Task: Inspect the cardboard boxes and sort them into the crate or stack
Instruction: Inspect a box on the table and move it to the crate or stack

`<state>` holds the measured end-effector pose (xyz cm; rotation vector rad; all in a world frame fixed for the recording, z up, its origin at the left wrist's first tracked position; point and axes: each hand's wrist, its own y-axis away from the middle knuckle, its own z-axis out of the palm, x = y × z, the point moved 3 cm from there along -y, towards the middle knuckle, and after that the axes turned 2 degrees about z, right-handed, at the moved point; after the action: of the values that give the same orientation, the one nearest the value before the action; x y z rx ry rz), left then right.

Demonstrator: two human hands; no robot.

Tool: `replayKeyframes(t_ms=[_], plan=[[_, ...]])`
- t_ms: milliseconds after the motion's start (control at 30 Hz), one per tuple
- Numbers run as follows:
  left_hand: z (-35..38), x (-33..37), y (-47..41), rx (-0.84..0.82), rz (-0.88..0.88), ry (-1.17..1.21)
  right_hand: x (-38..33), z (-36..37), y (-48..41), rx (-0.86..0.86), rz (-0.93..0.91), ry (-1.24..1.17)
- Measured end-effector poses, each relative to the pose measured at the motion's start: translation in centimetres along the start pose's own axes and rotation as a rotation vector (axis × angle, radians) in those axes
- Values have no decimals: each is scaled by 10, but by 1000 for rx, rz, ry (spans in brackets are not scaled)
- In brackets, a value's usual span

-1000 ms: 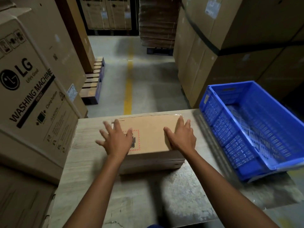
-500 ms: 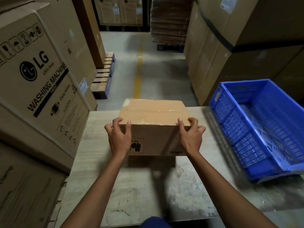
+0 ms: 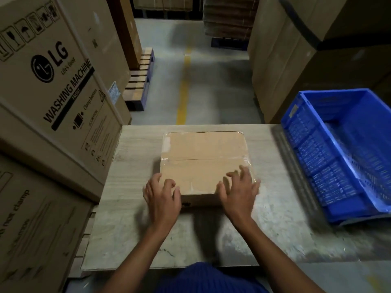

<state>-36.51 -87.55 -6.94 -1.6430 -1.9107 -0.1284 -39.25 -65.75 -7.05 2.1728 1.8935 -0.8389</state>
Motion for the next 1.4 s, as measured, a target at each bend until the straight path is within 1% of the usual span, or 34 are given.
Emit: replayKeyframes(t_ms=[33, 100, 133, 200, 300, 433, 467, 533, 600, 700, 800, 867, 967, 1133, 1233, 1300, 1400], plan=[[-1, 3, -4, 5, 105, -16, -13, 4, 1, -66, -122, -54], [5, 6, -11, -31, 274, 15, -36, 16, 5, -190, -301, -124], [8, 5, -12, -66, 326, 26, -43, 22, 9, -224, -367, -104], [15, 2, -9, -122, 363, -1, -52, 33, 15, -260, -436, -7], [19, 1, -7, -170, 366, -76, -52, 39, 21, -266, -436, 67], [10, 16, -26, -207, 387, -177, -59, 33, 3, -269, -456, 151], [9, 21, -31, -233, 380, -193, -60, 31, -3, -282, -456, 174], [16, 27, -37, -335, 373, -206, -55, 29, -15, -325, -431, 215], [27, 36, -34, -461, 407, -183, -39, 24, -20, -341, -363, 264], [44, 63, -22, -547, 460, -148, 1, 10, -19, -364, -220, 287], [59, 83, -12, -619, 440, -229, 29, 3, -12, -368, -208, 256], [63, 85, -10, -622, 424, -285, 31, 6, -11, -375, -206, 257], [64, 83, -12, -634, 440, -309, 27, 7, -12, -365, -189, 272], [60, 88, -34, -558, 469, -210, 17, -9, -41, -307, -215, 318], [71, 97, -63, -545, 482, -189, 7, -3, -70, -363, -191, 350], [84, 103, -82, -580, 427, -199, 8, 3, -89, -416, -180, 370], [96, 105, -95, -645, 339, -234, 15, 11, -99, -544, -195, 384]])
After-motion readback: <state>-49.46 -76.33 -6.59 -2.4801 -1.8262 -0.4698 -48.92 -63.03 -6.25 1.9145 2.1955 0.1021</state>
